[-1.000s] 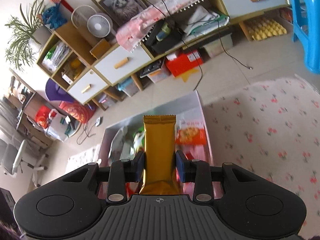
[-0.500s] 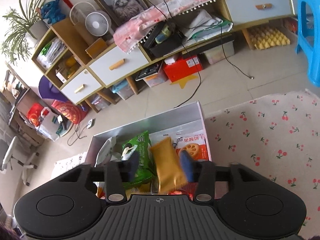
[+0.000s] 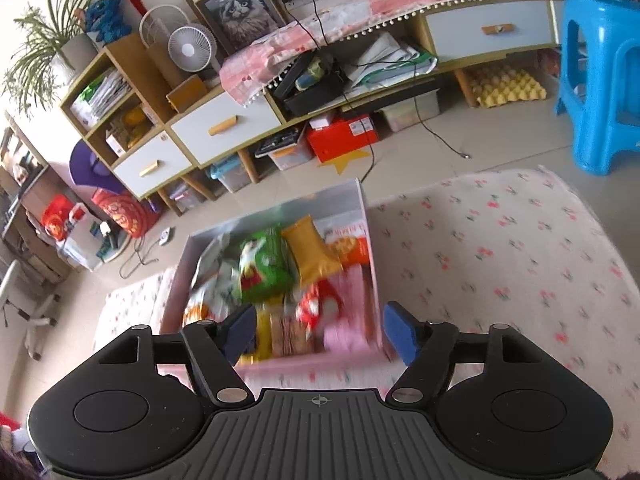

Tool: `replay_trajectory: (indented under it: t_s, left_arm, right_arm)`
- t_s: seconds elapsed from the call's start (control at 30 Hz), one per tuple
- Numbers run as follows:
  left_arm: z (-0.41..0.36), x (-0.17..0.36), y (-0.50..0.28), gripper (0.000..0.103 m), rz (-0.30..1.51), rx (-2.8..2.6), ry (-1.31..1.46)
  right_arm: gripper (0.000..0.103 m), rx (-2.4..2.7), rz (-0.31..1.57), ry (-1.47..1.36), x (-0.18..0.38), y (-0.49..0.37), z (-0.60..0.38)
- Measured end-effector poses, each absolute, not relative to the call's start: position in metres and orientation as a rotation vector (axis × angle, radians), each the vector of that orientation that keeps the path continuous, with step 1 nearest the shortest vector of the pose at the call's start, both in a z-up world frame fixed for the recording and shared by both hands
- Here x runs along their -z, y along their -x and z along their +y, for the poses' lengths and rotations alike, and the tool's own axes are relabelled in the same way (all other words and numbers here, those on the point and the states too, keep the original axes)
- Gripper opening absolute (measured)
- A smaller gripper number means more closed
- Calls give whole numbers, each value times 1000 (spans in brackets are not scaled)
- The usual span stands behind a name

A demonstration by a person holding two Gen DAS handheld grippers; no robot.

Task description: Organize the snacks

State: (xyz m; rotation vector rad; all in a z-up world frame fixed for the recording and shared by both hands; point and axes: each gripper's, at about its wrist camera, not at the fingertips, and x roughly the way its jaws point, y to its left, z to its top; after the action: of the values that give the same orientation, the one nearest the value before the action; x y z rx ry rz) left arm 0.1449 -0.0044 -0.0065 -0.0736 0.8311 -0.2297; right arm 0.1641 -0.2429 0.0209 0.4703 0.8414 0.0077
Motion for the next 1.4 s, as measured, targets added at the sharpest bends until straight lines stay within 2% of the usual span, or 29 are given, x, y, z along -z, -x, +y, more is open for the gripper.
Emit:
replay_trajectory:
  t_s: [0.1, 0.17, 0.23, 0.33, 0.43, 0.73, 1.4]
  left_arm:
    - [-4, 2, -127, 98, 850, 196, 41]
    - [-7, -2, -117, 101, 861, 170, 9]
    - [-8, -6, -107, 102, 865, 153, 1]
    - [-9, -11, -92, 103, 877, 145, -12]
    - [-6, -15, -78, 103, 883, 139, -6]
    - [-9, -5, -66, 103, 905, 115, -44]
    - [-10, -4, -57, 103, 901, 102, -74]
  right_arm:
    - [76, 6, 855, -430, -26, -139, -236]
    - [82, 10, 868, -399, -28, -126, -230]
    - [82, 17, 880, -361, -31, -112, -221]
    - [82, 22, 889, -303, -35, -95, -208]
    - [89, 28, 874, -255, -37, -77, -200]
    - [93, 2, 909, -197, -29, -59, -187]
    - [93, 9, 946, -149, -22, -55, -180]
